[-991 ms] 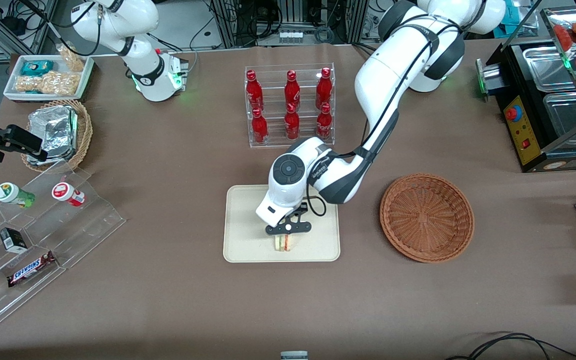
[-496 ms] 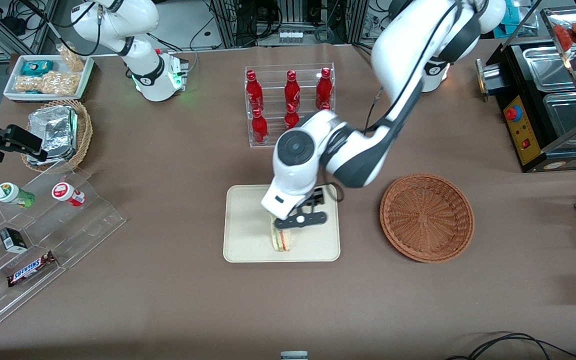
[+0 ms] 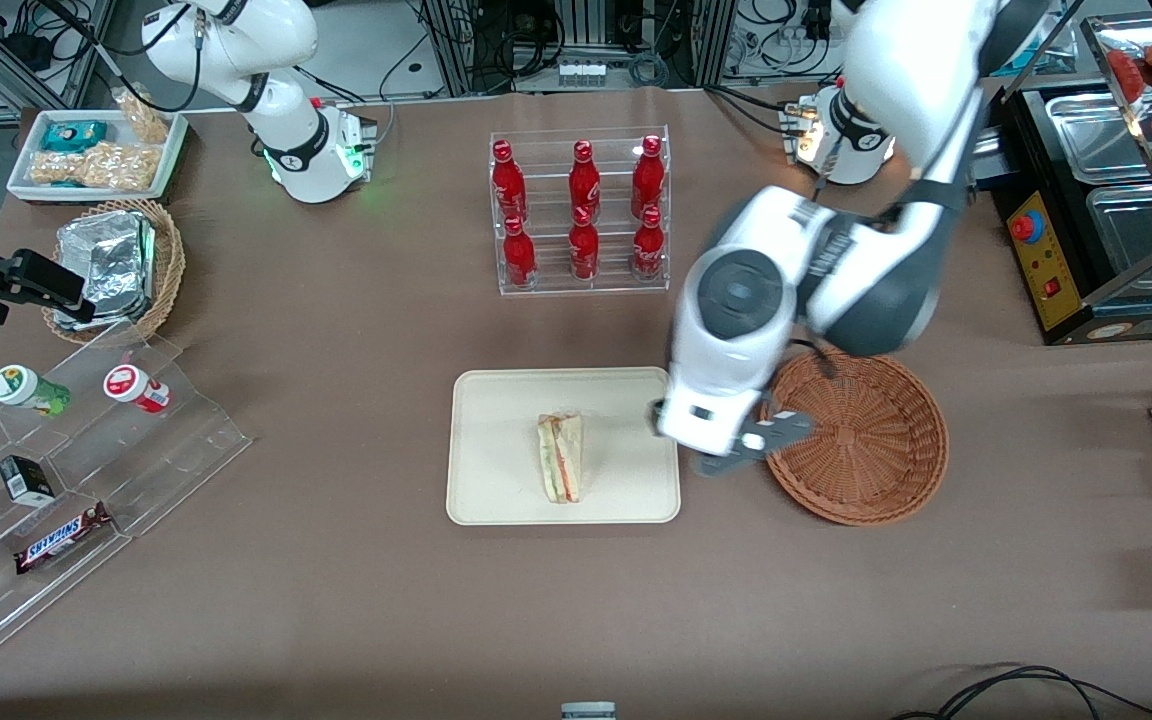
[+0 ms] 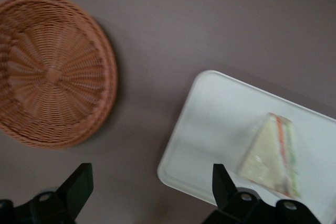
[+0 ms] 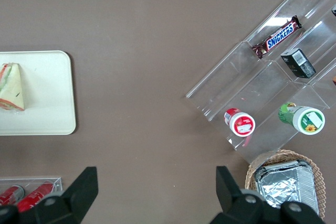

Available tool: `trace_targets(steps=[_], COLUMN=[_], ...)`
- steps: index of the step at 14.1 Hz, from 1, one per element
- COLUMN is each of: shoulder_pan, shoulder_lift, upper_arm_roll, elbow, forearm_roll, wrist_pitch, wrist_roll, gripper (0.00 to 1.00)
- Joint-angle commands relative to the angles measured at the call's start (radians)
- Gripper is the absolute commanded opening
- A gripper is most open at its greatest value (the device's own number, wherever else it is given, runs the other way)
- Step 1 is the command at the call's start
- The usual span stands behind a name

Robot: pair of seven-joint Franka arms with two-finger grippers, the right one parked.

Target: Place sandwich from basket to tray

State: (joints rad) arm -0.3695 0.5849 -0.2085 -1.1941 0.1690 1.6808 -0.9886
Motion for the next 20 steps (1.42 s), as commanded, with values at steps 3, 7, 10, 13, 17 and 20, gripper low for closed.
trace_targets(steps=[3,7,10,13,17,20], shoulder_pan=[0.148,0.248,0.311,0.369,0.422,0.408], shoulder_lift=[-0.273,-0.402,-0.442,-0.52,-0.625,-0.649], upper_arm_roll=[-0.009,-0.009,-0.009,-0.009,0.017,0.115], elbow=[-0.367,-0.459,-0.46,-0.476,-0.516,-0.492], forearm_roll=[-0.005,-0.042,-0.072,-0.117,-0.137,-0.14], wrist_pitch=[0.082,0.057,-0.018,-0.093,-0.124,-0.136], wrist_roll=[0.174,0.324,0.419,0.578,0.77,0.977], gripper=[1.0,1.0,1.0,1.0,1.0,1.0])
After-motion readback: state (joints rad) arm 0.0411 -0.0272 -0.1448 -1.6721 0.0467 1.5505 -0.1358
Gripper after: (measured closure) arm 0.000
